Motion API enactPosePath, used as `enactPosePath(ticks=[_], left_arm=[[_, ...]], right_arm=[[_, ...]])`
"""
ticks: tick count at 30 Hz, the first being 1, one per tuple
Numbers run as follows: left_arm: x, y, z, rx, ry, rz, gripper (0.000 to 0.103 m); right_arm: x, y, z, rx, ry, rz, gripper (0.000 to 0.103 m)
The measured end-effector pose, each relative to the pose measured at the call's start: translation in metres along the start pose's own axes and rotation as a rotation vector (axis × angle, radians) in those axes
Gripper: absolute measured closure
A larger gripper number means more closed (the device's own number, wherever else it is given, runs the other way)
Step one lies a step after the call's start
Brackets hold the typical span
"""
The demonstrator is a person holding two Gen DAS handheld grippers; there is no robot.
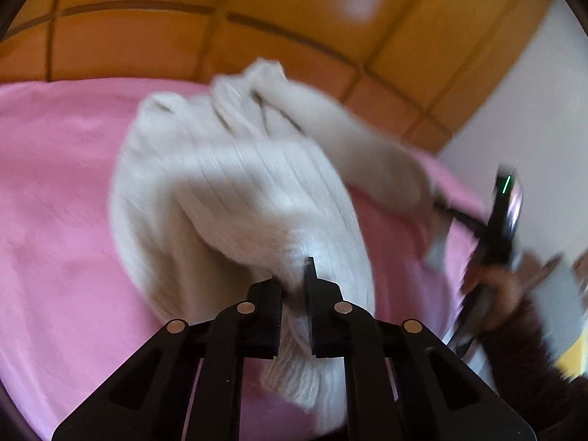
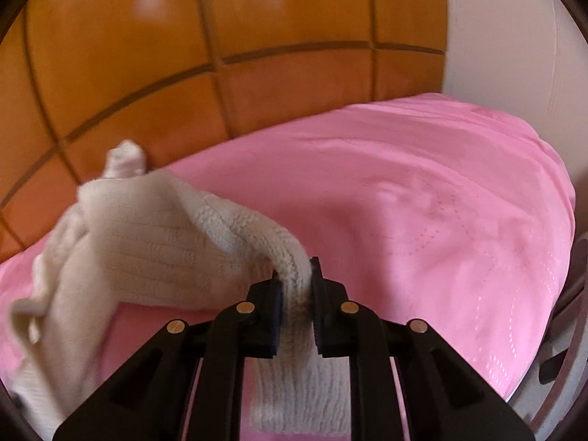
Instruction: Fold small clothes
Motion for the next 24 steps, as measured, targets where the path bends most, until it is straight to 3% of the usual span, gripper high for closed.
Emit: enactPosePath(ticks=[5, 7, 9, 10, 12, 14, 15, 16, 17, 18, 20, 24], left_arm=[[0.076, 0.061, -0.091, 0.057, 0.241, 0.185, 0.099], [0.100, 0.086, -0.131, 0.141, 0.300, 0.251, 0.099], [0.120, 0.103, -0.168, 0.272, 0.341, 0.294, 0.099], [0.131, 0.115, -0.191, 0.375, 0.371, 0.318, 0.099], [0.143, 0.132, -0.228, 0.530, 0.439, 0.354, 0.099], [0.147, 0.144, -0.253, 0.682, 0.486, 0.365, 0.097], [0.146, 0.147, -0.261, 0.729, 0.509, 0.355, 0.088], [0.143, 0.148, -0.265, 0.720, 0.527, 0.352, 0.077], [0.139, 0.148, -0.264, 0.700, 0.529, 0.357, 0.055], [0.131, 0.146, -0.258, 0.693, 0.512, 0.365, 0.045], [0.122, 0.133, -0.250, 0.647, 0.461, 0.346, 0.045], [0.084, 0.083, -0.211, 0.401, 0.384, 0.220, 0.046]], right_arm=[[0.003, -0.025, 0.021, -0.057, -0.024, -0.021, 0.090], [0.002, -0.033, 0.025, -0.076, -0.022, -0.037, 0.090], [0.003, -0.038, 0.026, -0.090, -0.021, -0.050, 0.090], [0.003, -0.038, 0.027, -0.088, -0.026, -0.053, 0.089], [0.005, -0.032, 0.029, -0.083, -0.045, -0.038, 0.079], [0.008, -0.022, 0.030, -0.081, -0.059, -0.009, 0.048], [0.007, -0.011, 0.027, -0.071, -0.063, 0.011, 0.041], [0.006, -0.005, 0.024, -0.056, -0.065, 0.021, 0.039], [0.003, 0.004, 0.018, -0.025, -0.064, 0.023, 0.039], [0.000, 0.008, 0.011, 0.008, -0.063, 0.015, 0.039], [-0.014, 0.019, -0.012, 0.164, -0.070, -0.045, 0.045], [-0.066, 0.039, -0.081, 0.567, -0.080, -0.267, 0.062]])
Point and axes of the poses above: each gripper's, at about its wrist camera, not at the fingertips, and y roughly against the way its jaws point, z to its right, x to its top, the point moved 5 cm from there along -y, roughly the way its jaws point, and after that the axes turned 4 degrees about x, right-handed, at the moved point
